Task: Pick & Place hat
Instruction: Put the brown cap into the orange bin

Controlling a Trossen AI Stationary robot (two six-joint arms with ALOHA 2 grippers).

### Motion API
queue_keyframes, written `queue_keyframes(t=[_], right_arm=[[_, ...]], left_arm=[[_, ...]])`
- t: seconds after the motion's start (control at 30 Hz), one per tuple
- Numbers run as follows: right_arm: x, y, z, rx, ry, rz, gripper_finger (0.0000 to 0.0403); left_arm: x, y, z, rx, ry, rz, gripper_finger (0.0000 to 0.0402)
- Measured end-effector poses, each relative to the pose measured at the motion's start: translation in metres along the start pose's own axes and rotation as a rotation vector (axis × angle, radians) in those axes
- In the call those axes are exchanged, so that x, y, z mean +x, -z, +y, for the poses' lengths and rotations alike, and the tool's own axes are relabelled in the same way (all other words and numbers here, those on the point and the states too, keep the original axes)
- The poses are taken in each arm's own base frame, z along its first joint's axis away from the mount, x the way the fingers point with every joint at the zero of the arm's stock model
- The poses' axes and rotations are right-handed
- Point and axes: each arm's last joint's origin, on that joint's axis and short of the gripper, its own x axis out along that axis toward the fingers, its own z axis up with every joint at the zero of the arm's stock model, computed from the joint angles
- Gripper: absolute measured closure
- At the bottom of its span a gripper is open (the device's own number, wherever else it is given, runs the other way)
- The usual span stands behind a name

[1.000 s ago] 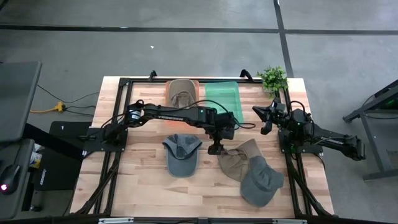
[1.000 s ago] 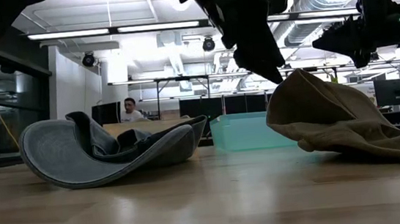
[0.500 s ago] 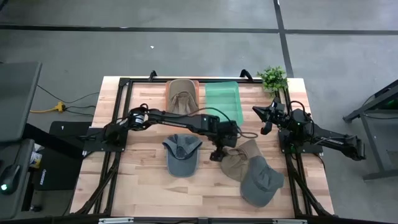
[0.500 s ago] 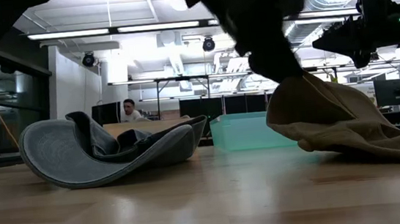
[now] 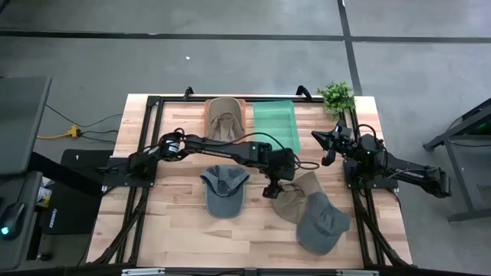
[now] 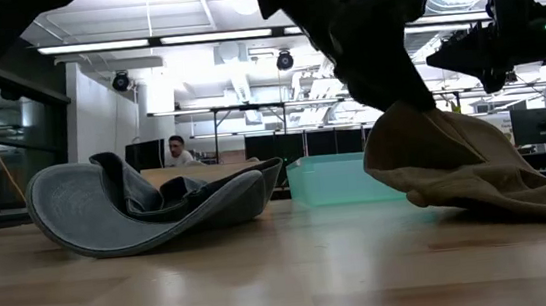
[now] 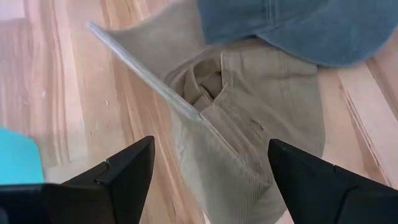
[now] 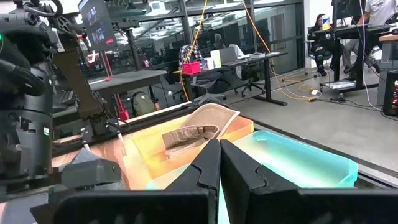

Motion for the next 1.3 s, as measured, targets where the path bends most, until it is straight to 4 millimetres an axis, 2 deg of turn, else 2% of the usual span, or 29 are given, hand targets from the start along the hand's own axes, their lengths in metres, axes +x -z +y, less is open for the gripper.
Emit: queue_keyframes(t=[0.1,0.17,0.37,0.53,0.83,0.97,1.3], right_arm=[[0.000,0.000,0.000,0.000,0.000,0.000,0.0398],[0.000,0.000,0.000,0.000,0.000,0.000,0.0398],[0.000,0.000,0.000,0.000,0.000,0.000,0.0398],[0.000,0.000,0.000,0.000,0.002,-0.001,0.0398],[0.000,0.000,0.000,0.000,0.002,-0.002,0.0398],[0.000,0.000,0.000,0.000,0.002,-0.002,0.0398],[0.000,0.000,0.000,0.000,0.003,-0.001,0.0398]], left_arm=[[0.014,0.006,0.001,-0.001,0.004,0.023,0.0105],[0.017,0.014,0.000,-0.008,0.013,0.081,0.0105],[0.025,0.016,-0.002,0.021,-0.019,0.092,0.0105],[0.022,0.006,0.001,0.030,-0.034,0.010,0.0105],[0.023,0.005,0.001,0.029,-0.034,-0.011,0.0108],[0.023,0.001,0.001,0.034,-0.039,-0.048,0.0136],[0.023,0.001,0.001,0.032,-0.040,-0.053,0.0256]])
